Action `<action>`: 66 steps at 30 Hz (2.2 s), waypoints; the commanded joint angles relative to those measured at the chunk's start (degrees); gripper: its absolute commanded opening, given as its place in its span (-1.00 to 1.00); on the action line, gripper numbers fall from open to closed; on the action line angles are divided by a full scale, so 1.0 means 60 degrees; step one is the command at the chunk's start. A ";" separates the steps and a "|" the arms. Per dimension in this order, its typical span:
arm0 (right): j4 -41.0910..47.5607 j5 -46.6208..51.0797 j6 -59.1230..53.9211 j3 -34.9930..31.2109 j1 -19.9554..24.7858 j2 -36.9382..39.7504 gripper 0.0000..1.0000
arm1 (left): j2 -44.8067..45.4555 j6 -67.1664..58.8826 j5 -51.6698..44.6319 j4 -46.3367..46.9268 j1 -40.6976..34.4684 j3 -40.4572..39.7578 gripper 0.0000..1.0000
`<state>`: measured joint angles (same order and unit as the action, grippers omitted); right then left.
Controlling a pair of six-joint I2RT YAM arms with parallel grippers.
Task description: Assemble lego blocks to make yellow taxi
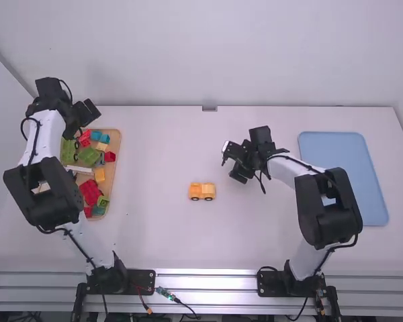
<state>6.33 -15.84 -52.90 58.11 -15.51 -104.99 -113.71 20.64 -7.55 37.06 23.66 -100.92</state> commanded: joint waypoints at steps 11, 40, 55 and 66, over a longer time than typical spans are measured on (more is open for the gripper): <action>-0.0087 0.0943 0.0000 -0.0047 -0.0291 0.0172 0.98 | -0.2842 0.0878 -0.0827 0.1541 -0.0102 -0.2499 0.98; -0.0990 0.0907 0.0102 -0.0051 -0.0302 0.0172 0.98 | -0.3519 0.2412 -0.0958 0.2135 -0.0157 -0.2954 0.38; -0.0987 0.0900 0.0106 -0.0051 -0.0299 0.0172 0.99 | -0.3519 0.2554 -0.0645 0.1632 -0.0117 -0.1989 0.29; -0.0987 0.0900 0.0106 -0.0051 -0.0302 0.0172 0.99 | -0.3519 0.3166 0.0135 0.1912 -0.0164 -0.1989 0.47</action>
<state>0.23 -10.15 -52.82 58.11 -17.26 -104.99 -134.72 38.85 -7.62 48.18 23.24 -113.23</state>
